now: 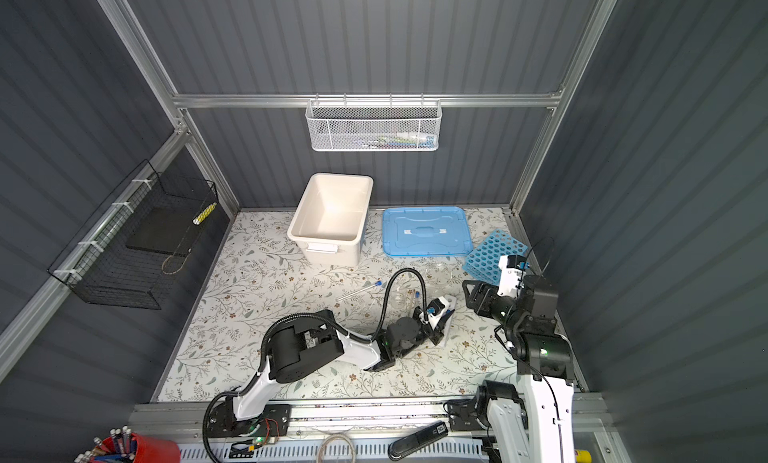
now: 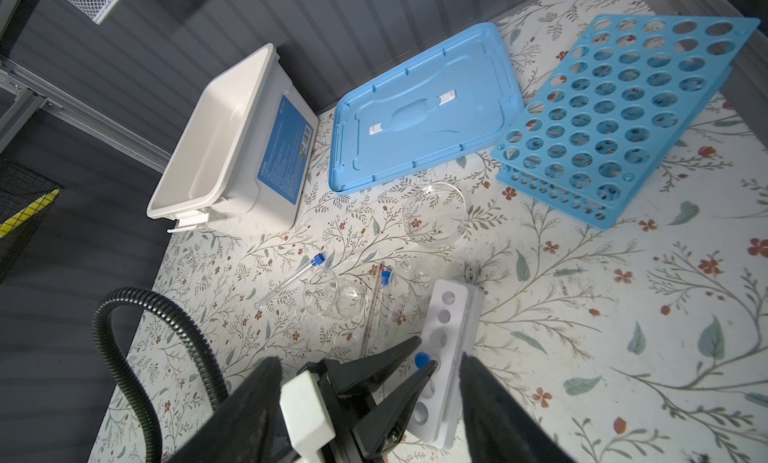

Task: Organize the chemistry lab equipment
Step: 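Open the left gripper to release the tube while the right arm moves inward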

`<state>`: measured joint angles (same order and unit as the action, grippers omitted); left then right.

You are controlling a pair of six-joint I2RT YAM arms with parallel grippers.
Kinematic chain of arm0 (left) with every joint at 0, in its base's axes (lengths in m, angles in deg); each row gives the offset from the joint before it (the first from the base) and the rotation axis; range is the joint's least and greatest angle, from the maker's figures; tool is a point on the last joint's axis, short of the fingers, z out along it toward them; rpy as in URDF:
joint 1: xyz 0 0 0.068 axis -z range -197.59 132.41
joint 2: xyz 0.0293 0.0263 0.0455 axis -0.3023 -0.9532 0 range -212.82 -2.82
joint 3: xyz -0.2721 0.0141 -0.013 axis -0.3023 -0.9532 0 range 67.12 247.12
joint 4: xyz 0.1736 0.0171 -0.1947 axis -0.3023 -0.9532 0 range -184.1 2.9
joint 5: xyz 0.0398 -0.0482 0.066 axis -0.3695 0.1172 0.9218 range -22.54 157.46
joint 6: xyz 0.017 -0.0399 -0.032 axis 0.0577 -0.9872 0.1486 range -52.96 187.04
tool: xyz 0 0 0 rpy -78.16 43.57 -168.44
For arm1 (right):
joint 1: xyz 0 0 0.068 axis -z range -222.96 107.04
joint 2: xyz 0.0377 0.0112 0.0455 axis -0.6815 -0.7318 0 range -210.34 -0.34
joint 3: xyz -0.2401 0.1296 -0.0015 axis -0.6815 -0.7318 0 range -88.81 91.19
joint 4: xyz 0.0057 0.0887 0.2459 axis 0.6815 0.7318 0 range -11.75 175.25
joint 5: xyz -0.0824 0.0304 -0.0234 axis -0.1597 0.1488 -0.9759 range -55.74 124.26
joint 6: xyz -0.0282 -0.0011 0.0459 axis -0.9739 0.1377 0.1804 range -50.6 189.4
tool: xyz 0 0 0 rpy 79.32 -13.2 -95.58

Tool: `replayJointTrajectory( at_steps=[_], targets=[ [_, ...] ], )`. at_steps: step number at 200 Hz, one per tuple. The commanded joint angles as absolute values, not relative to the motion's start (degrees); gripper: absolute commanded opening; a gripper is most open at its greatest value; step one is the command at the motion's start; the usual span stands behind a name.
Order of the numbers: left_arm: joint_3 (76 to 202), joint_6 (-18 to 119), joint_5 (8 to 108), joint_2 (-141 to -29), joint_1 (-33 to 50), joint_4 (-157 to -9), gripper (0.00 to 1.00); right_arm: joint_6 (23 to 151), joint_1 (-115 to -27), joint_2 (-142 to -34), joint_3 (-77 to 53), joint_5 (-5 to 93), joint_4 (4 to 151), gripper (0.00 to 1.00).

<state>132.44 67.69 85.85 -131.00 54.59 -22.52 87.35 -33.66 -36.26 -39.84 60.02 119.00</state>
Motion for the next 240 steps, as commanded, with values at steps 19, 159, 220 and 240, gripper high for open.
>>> replayJointTrajectory(
  at_steps=[19,159,220,240],
  targets=[
    [131.6,67.7,86.9,-132.4,55.3,-19.7,0.25,86.8,-33.3,-35.7,-38.7,61.0,119.2,0.69],
    [125.2,69.9,91.6,-125.7,55.7,-16.0,0.58,88.2,-33.1,-37.1,-39.6,59.8,119.5,0.7],
    [122.9,71.0,94.2,-117.9,56.7,-20.2,0.61,90.0,-33.1,-40.3,-39.5,59.0,120.9,0.69],
    [122.2,70.4,95.6,-113.5,57.0,-26.0,0.62,90.2,-33.2,-42.2,-38.7,59.3,122.4,0.67]
  ],
)
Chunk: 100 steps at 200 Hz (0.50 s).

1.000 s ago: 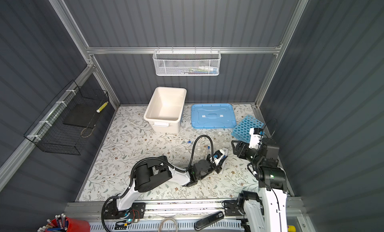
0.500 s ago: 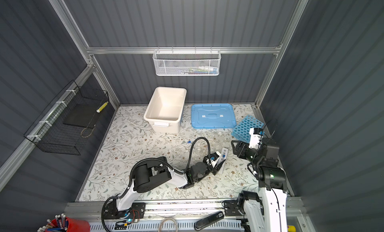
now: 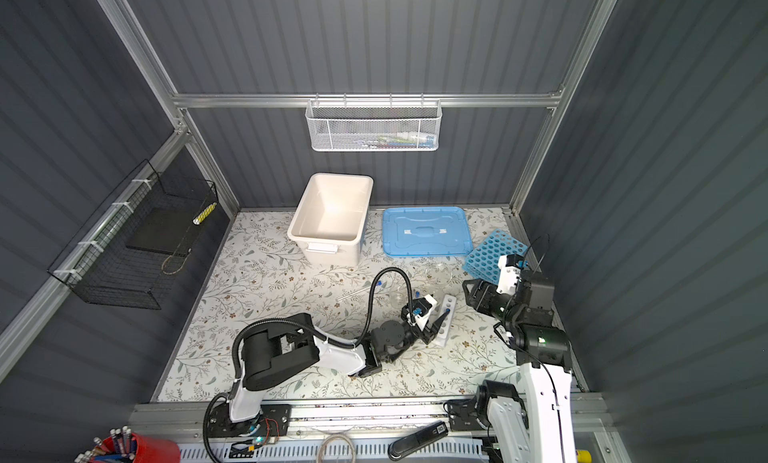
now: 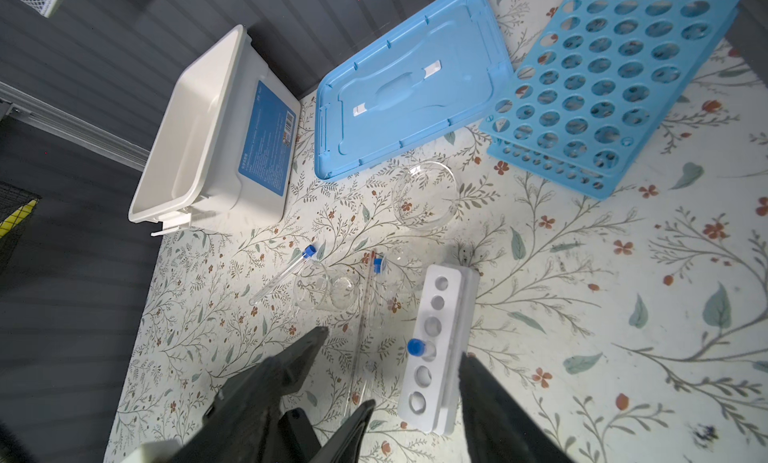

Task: Organize the chemistry lab equipment
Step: 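Open the left gripper to release the tube while the right arm moves inward, then move the right gripper over a loose blue-capped tube while the left draws back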

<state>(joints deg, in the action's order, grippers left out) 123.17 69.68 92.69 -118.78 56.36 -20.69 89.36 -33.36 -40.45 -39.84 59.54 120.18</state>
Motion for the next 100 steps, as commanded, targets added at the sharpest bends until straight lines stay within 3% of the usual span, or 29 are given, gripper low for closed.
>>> replayJointTrajectory(
  at_steps=[1,28,63,100],
  targets=[
    [122.1,70.3,95.7,-113.2,57.0,-26.4,0.62,90.3,-33.2,-42.3,-38.7,59.3,122.5,0.67],
    [121.6,67.3,98.1,-105.3,57.1,-38.1,0.63,90.6,-35.1,-46.4,-36.4,58.3,124.7,0.65],
    [124.6,62.8,101.6,-97.3,57.0,-58.1,0.64,90.6,-47.9,-55.4,-29.8,46.7,128.9,0.64],
    [124.5,58.2,106.0,-89.9,57.1,-70.6,0.65,92.9,-55.2,-63.5,-24.6,41.8,130.5,0.6]
  ],
)
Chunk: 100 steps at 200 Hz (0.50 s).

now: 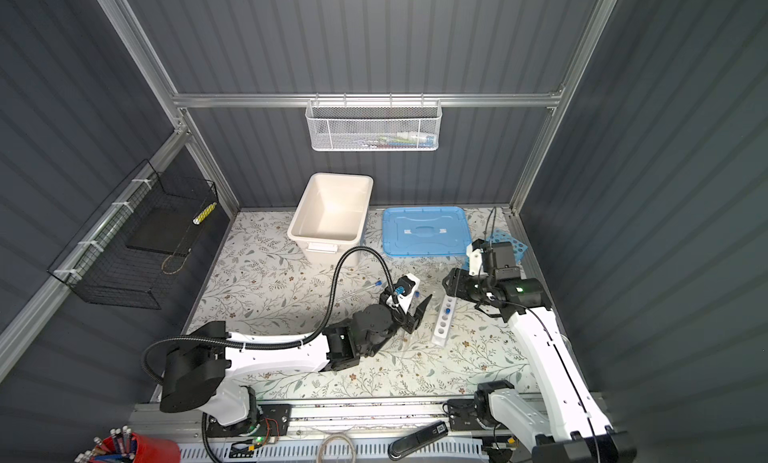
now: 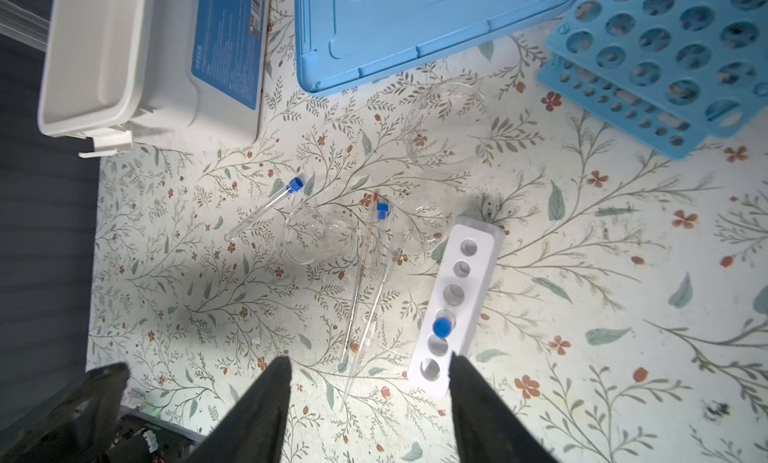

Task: Organize the chemistry lab equipment
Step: 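Move the right gripper over a loose blue-capped tube while the left draws back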

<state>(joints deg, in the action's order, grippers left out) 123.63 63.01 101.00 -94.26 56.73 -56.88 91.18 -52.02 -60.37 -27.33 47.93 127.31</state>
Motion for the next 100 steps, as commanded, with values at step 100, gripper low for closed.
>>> replayJointTrajectory(
  at_steps=[100],
  targets=[
    [121.1,47.0,116.1,-78.7,56.6,-90.7,0.72,99.7,-70.7,-80.9,-18.2,35.5,129.7,0.46]
  ],
)
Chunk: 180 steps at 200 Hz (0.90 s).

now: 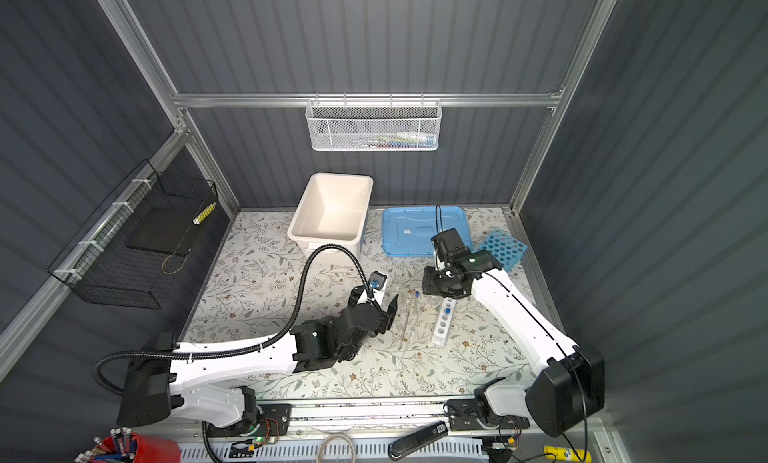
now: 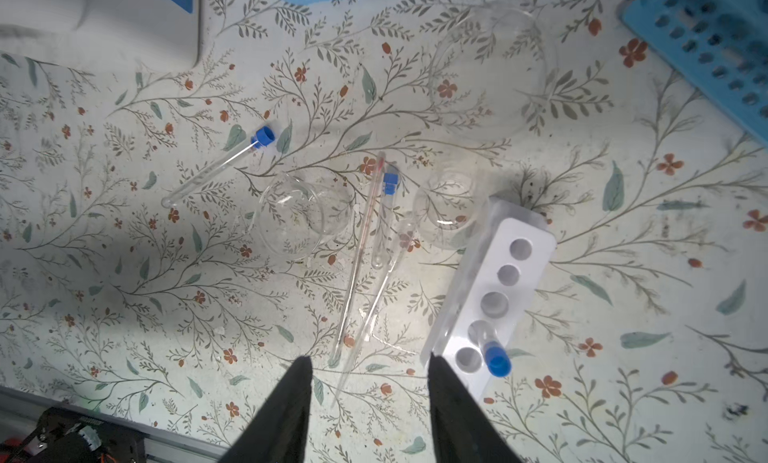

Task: Organize the chemistry lab equipment
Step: 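Move the right gripper over a loose blue-capped tube while the left draws back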

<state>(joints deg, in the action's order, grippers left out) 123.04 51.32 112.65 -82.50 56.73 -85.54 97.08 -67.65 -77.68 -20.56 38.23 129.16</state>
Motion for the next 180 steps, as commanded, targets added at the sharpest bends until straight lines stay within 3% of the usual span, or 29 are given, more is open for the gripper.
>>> replayJointTrajectory(
  at_steps=[1,99,180],
  targets=[
    [121.0,46.9,116.2,-78.6,56.5,-90.8,0.72,99.7,-70.9,-81.1,-18.2,35.5,129.7,0.45],
    [115.9,44.8,117.9,-71.1,55.4,-93.5,0.73,102.9,-73.9,-91.1,-20.0,35.1,125.5,0.36],
    [115.8,42.2,116.9,-71.5,55.4,-95.3,0.72,103.3,-74.1,-95.8,-21.5,33.3,123.0,0.31]
  ],
)
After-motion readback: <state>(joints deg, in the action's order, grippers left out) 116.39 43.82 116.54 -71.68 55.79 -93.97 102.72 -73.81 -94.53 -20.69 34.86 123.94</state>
